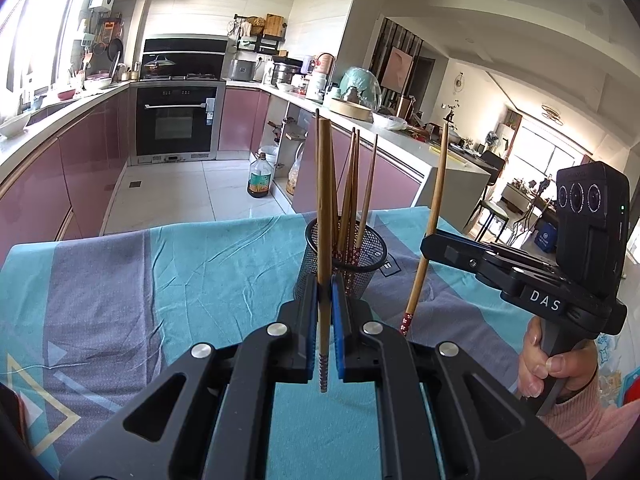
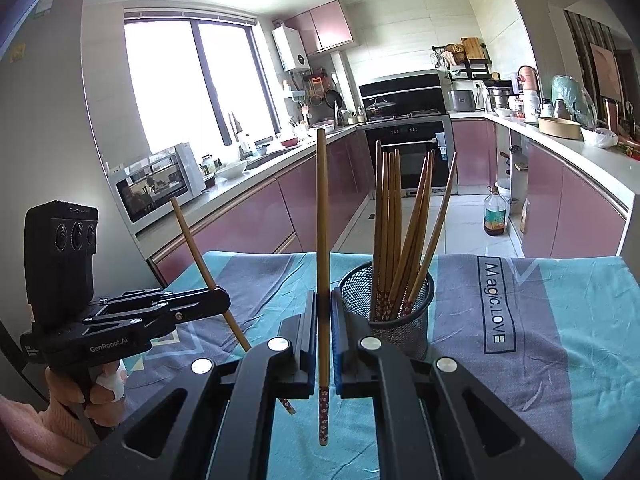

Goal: Organize utensils
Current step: 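Bring both upright chopsticks over the mesh holder's rim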

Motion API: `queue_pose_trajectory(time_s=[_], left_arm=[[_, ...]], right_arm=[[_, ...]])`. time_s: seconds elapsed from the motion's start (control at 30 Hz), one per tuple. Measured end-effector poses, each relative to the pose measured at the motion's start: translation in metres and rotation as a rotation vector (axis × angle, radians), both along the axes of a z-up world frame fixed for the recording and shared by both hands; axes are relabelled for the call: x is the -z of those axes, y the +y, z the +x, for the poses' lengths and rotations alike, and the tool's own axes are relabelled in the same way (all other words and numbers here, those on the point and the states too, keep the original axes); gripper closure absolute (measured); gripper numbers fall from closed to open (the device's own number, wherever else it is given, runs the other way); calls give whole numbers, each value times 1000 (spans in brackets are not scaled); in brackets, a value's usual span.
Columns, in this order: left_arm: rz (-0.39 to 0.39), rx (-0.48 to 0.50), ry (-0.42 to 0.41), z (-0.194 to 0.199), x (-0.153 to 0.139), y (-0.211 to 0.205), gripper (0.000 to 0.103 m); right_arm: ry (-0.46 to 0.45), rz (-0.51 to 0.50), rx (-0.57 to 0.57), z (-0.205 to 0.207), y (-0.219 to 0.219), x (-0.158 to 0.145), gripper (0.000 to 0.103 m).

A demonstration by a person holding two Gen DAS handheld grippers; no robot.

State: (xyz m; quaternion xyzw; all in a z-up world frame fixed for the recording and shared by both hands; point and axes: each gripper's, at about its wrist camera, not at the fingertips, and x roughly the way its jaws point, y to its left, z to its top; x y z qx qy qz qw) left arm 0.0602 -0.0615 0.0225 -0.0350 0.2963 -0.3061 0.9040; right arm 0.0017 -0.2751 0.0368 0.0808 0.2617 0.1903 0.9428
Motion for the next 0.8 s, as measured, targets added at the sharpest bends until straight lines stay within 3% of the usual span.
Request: queue_pose_trajectory(time_s=[0.8], left_arm=[[6,24,-48,2,-15,-8,96]], right_arm=[[-36,-10,5,5,-4,-12,98]])
